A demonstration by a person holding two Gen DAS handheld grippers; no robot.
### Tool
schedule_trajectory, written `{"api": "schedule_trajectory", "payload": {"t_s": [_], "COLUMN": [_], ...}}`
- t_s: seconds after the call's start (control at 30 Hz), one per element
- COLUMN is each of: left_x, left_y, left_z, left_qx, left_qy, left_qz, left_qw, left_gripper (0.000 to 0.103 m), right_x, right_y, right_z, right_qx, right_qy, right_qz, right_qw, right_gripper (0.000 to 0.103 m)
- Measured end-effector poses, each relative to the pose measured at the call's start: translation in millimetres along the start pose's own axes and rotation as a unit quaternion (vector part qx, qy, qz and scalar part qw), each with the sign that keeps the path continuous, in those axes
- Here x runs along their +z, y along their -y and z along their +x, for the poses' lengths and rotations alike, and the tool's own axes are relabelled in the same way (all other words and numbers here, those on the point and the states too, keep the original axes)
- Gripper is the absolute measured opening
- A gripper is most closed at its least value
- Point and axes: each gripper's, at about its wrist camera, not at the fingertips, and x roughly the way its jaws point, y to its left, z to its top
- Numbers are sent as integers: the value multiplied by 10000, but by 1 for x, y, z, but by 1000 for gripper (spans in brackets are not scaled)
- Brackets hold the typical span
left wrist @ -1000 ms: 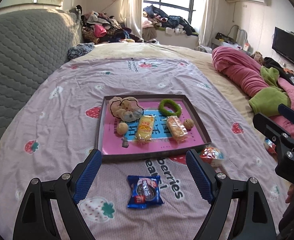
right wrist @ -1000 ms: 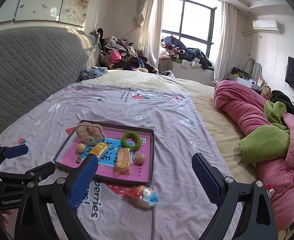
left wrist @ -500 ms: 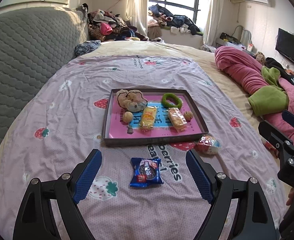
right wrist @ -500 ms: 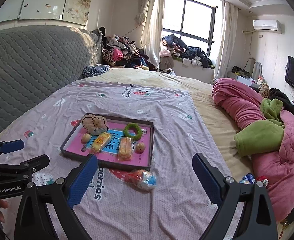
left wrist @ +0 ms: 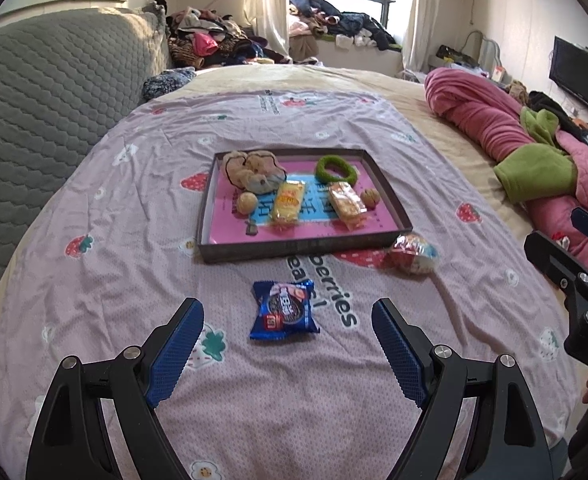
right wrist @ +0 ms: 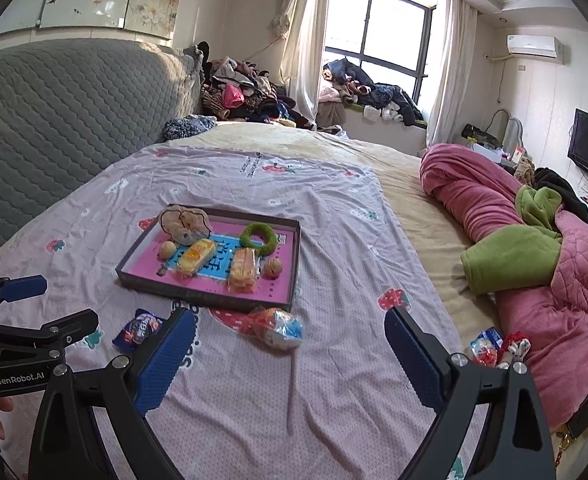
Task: Organize objects
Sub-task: 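Withdraw both open tools from tray toward the snacks on the sheet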
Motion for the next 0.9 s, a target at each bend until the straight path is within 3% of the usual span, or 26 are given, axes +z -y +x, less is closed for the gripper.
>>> {"api": "schedule_trajectory", "payload": {"t_s": [0.9], "left_x": [-32], "left_y": [4], "left_z": [47], "left_qx": [35], "left_qy": [-598], "left_qz": [110], "left_qw": [9981], "left_gripper": [87], "right_x": [-45], "right_y": [-3], "right_z": [46], "right_qx": [15], "right_qy": [-639], "right_qz": [-166], "right_qw": [9978], "right_gripper": [96]}}
